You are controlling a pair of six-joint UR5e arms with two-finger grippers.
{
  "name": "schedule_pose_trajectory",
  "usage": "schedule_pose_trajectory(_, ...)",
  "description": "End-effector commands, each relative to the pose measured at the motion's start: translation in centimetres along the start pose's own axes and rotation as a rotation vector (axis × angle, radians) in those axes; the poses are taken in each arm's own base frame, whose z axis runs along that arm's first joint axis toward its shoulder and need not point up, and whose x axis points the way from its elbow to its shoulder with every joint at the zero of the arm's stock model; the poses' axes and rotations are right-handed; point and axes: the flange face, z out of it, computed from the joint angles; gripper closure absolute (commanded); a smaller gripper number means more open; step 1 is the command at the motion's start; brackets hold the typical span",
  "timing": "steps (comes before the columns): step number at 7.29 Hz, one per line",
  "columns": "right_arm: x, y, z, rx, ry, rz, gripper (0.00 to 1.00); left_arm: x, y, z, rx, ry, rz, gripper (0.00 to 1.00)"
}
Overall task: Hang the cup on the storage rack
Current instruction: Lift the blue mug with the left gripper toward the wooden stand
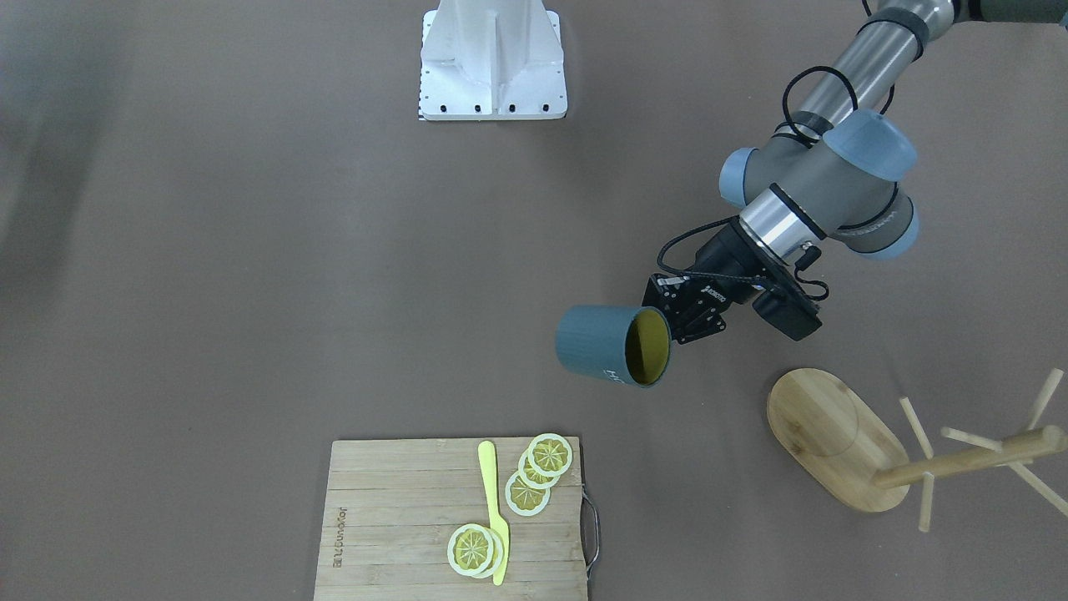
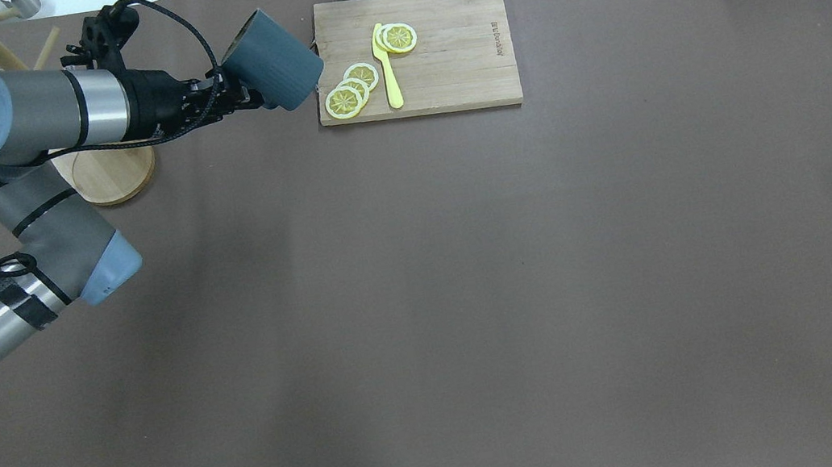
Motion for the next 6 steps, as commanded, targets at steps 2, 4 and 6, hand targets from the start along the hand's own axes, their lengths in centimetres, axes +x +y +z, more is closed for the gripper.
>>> schedule_pose_trajectory(2,0.0,0.0,-0.1,0.003,0.001,-0.003,0.00,0.3,-1.8,-2.5,0.028,0.102,-0.239,1.00)
schedule_pose_trajectory(4,0.0,0.0,-0.1,0.003,0.003,-0.003,0.00,-1.0,-3.6,-3.9,0.068,0.176,-0.400,1.00)
schedule_pose_trajectory(6,-0.1,-0.1,-0.1,0.004,0.001,-0.003,0.00,-2.2,-4.4,-4.4,0.102,0.227,-0.544,1.00)
